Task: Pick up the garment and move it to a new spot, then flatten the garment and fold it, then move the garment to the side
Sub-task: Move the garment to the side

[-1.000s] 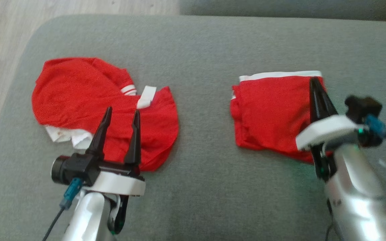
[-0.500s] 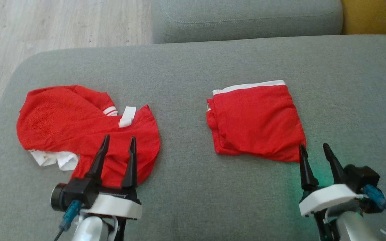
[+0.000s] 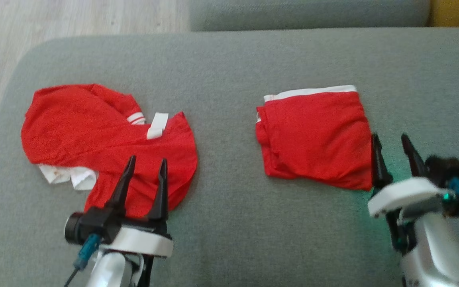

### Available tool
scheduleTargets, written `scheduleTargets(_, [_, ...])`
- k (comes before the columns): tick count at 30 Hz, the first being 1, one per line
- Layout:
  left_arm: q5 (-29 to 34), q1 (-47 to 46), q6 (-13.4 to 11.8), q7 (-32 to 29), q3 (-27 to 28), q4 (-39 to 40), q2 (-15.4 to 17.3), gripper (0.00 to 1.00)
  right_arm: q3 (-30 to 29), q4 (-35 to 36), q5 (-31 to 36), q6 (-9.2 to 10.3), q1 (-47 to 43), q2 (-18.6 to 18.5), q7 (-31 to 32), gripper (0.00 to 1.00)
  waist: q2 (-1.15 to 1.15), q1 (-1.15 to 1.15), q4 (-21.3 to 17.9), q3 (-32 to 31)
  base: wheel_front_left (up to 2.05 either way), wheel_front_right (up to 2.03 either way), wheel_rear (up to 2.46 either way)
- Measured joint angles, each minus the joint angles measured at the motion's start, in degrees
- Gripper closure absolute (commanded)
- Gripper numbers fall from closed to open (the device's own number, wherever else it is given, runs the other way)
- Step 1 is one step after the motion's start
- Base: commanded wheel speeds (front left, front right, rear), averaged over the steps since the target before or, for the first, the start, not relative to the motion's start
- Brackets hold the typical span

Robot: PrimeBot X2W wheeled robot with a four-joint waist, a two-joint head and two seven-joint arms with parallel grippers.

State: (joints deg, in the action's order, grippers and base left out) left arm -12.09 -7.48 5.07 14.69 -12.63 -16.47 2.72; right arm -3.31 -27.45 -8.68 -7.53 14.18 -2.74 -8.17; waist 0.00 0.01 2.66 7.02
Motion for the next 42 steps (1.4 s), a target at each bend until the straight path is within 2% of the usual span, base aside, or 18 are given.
scheduleTargets(4, [-0.01,-1.92,0.01,0.00,-0.03,0.03,0.00,0.00,-2.80,-2.03,1.35,0.00,4.18,0.04,2.67,0.00,0.00,0.01,1.10,1.98,0.00,0.00,0.00])
scheduleTargets(9, [-0.02,-4.92,0.07,0.00,-0.29,0.22,-0.03,0.00,-6.67,-8.32,2.10,0.00,9.57,-0.02,8.36,0.00,0.00,0.01,3.63,4.85,0.00,0.00,0.00])
scheduleTargets(15, [-1.24,-5.21,0.04,0.00,-0.34,0.12,-0.03,0.00,-7.54,-15.02,1.47,0.00,14.02,-0.63,13.91,0.00,0.00,-0.01,6.13,7.21,0.00,0.00,0.00])
scheduleTargets(16, [-2.60,-5.22,0.04,0.00,-0.35,0.13,-0.03,0.00,-7.39,-15.72,1.46,0.00,15.06,-1.01,14.65,0.35,0.00,0.00,6.42,7.50,0.00,0.00,0.00])
scheduleTargets(17, [-2.90,-5.31,0.03,0.00,-0.37,0.14,-0.03,0.00,-6.79,-16.23,1.46,0.00,16.02,-1.55,15.11,1.00,0.00,0.00,6.69,7.74,0.00,0.00,0.00])
scheduleTargets(22, [-2.89,-6.52,-0.03,0.00,-0.33,0.19,-0.04,0.00,-2.48,-17.20,2.24,0.00,17.07,-3.28,14.34,1.00,0.00,0.00,6.95,7.56,0.00,0.00,0.00])
scheduleTargets(27, [-2.89,-6.30,-0.15,0.00,-0.16,0.18,-0.04,0.00,2.87,-16.64,3.72,0.00,16.79,-5.72,13.00,1.00,0.00,0.00,5.35,6.22,0.00,0.00,0.00])
scheduleTargets(30, [-2.88,-6.30,-0.35,0.00,-0.02,0.27,-0.04,0.00,6.22,-14.99,4.91,0.00,16.83,-9.59,12.77,1.00,0.00,0.00,3.84,5.72,0.00,0.00,0.00])
scheduleTargets(33, [-2.87,-6.31,-0.34,0.00,-0.01,0.48,-0.04,0.00,8.34,-13.81,4.53,0.00,16.84,-14.95,14.18,1.00,0.00,-0.01,2.62,5.78,0.00,0.00,0.00])
scheduleTargets(37, [-2.87,-6.38,-0.15,0.00,-0.03,0.97,-0.04,0.00,8.98,-13.19,4.05,0.00,16.95,-22.83,15.88,1.00,0.00,0.00,2.17,7.18,0.00,0.00,0.00])
scheduleTargets(42, [-2.43,-6.73,0.05,0.00,0.01,1.35,-0.04,0.00,8.91,-13.97,4.13,0.00,17.59,-30.86,16.34,1.00,0.00,0.00,2.37,9.45,0.00,0.00,0.00])
